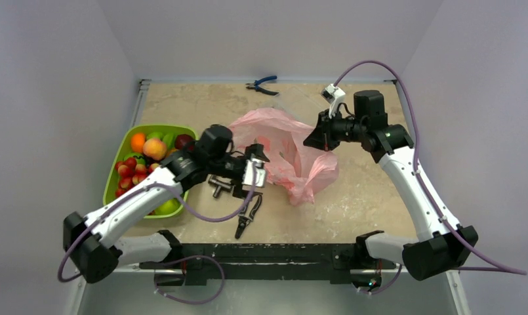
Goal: Place the fake fruits into the plastic bag and tie a complex knot
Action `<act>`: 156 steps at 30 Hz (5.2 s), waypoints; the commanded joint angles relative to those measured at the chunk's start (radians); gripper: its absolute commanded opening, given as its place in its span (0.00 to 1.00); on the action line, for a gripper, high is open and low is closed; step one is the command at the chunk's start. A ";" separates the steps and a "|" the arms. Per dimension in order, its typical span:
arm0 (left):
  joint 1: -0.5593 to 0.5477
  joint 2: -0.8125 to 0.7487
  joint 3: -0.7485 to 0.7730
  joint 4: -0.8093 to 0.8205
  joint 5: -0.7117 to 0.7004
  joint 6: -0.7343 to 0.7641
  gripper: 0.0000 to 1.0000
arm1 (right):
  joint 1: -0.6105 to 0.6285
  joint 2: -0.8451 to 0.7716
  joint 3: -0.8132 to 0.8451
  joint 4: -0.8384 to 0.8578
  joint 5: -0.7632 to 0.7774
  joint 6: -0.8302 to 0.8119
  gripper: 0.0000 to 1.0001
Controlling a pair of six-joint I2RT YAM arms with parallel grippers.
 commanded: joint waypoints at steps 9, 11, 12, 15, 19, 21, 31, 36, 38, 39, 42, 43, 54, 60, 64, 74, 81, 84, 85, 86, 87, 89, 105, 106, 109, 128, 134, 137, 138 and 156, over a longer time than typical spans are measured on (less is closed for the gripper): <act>-0.167 0.256 -0.041 -0.052 -0.201 0.206 0.00 | -0.037 0.026 0.058 0.018 0.030 -0.035 0.00; -0.180 0.190 -0.125 -0.147 -0.165 0.250 0.00 | -0.058 0.044 0.061 0.040 0.068 -0.057 0.00; -0.192 0.176 -0.153 -0.176 -0.171 0.267 0.00 | -0.062 0.054 0.060 0.050 0.077 -0.062 0.00; -0.201 0.181 -0.170 -0.141 -0.219 0.203 0.08 | -0.062 0.075 0.042 0.055 0.085 -0.125 0.00; -0.147 0.134 -0.072 -0.064 -0.193 -0.012 0.61 | -0.042 0.069 -0.023 0.067 0.050 -0.124 0.00; -0.088 0.083 -0.015 -0.075 -0.102 -0.104 0.80 | -0.035 0.054 -0.055 0.080 0.046 -0.124 0.00; 0.239 -0.088 0.138 -0.102 0.098 -0.547 1.00 | -0.026 0.003 -0.115 0.122 0.054 -0.075 0.00; 0.576 -0.117 0.201 -0.230 0.172 -0.570 0.98 | -0.026 -0.009 -0.128 0.129 0.053 -0.033 0.00; 0.564 -0.109 0.231 -0.325 0.211 -0.467 0.94 | -0.024 -0.011 -0.139 0.142 0.040 -0.014 0.00; 0.524 -0.112 0.230 -0.325 0.219 -0.453 0.93 | -0.024 -0.011 -0.145 0.149 0.035 -0.003 0.00; 0.317 -0.096 0.212 -0.247 0.108 -0.460 0.93 | -0.024 -0.006 -0.147 0.151 0.032 0.014 0.00; 0.259 -0.068 0.208 -0.195 0.096 -0.499 0.93 | -0.024 -0.008 -0.150 0.155 0.031 0.021 0.00; 0.020 0.337 0.326 0.094 -0.266 -0.853 0.93 | -0.025 -0.021 -0.149 0.168 0.026 0.039 0.00; -0.013 0.382 0.343 0.136 -0.017 -0.864 0.12 | -0.024 -0.003 -0.157 0.166 0.072 0.036 0.00; -0.125 0.149 0.228 0.196 -0.007 -0.632 0.00 | -0.024 0.033 -0.165 0.147 0.188 0.036 0.00; -0.402 -0.129 -0.030 -0.137 -0.042 0.191 0.00 | -0.027 0.118 -0.150 0.140 0.333 0.073 0.00; -0.445 -0.141 -0.067 -0.218 -0.145 0.272 0.18 | -0.027 0.096 -0.097 0.133 0.272 0.078 0.00; -0.419 -0.171 0.001 -0.200 -0.146 0.042 0.63 | -0.027 0.067 -0.101 0.144 0.243 0.086 0.00; -0.381 -0.180 0.051 -0.199 -0.115 -0.049 0.72 | -0.026 0.059 -0.102 0.144 0.236 0.083 0.00; -0.325 -0.189 0.094 -0.194 -0.074 -0.158 0.79 | -0.026 0.052 -0.103 0.142 0.231 0.083 0.00; -0.253 -0.197 0.133 -0.181 -0.029 -0.307 0.85 | -0.026 0.046 -0.102 0.138 0.226 0.079 0.00; -0.098 -0.214 0.194 -0.165 0.032 -0.462 0.90 | -0.026 0.030 -0.107 0.135 0.218 0.082 0.00; 1.141 -0.004 0.305 -0.760 -0.052 -0.132 0.91 | -0.025 -0.020 -0.138 0.140 0.176 0.103 0.00; 1.143 0.013 0.299 -0.775 -0.081 -0.068 0.87 | -0.025 -0.022 -0.140 0.139 0.177 0.102 0.00; 1.145 0.031 0.263 -0.842 -0.105 0.137 0.82 | -0.024 -0.022 -0.144 0.139 0.176 0.100 0.00; 1.082 0.135 -0.011 -0.861 -0.359 1.192 0.74 | -0.024 -0.016 -0.158 0.141 0.172 0.096 0.00; 1.082 0.138 -0.099 -0.801 -0.429 1.272 0.74 | -0.025 -0.004 -0.156 0.142 0.163 0.096 0.00; 1.082 0.144 -0.139 -0.743 -0.437 1.285 0.74 | -0.025 -0.002 -0.153 0.140 0.163 0.094 0.00; 1.082 0.150 -0.150 -0.719 -0.439 1.286 0.74 | -0.024 -0.002 -0.153 0.139 0.162 0.094 0.00; 1.074 0.148 0.121 -1.050 -0.134 1.217 0.23 | -0.024 0.006 -0.149 0.146 0.155 0.101 0.00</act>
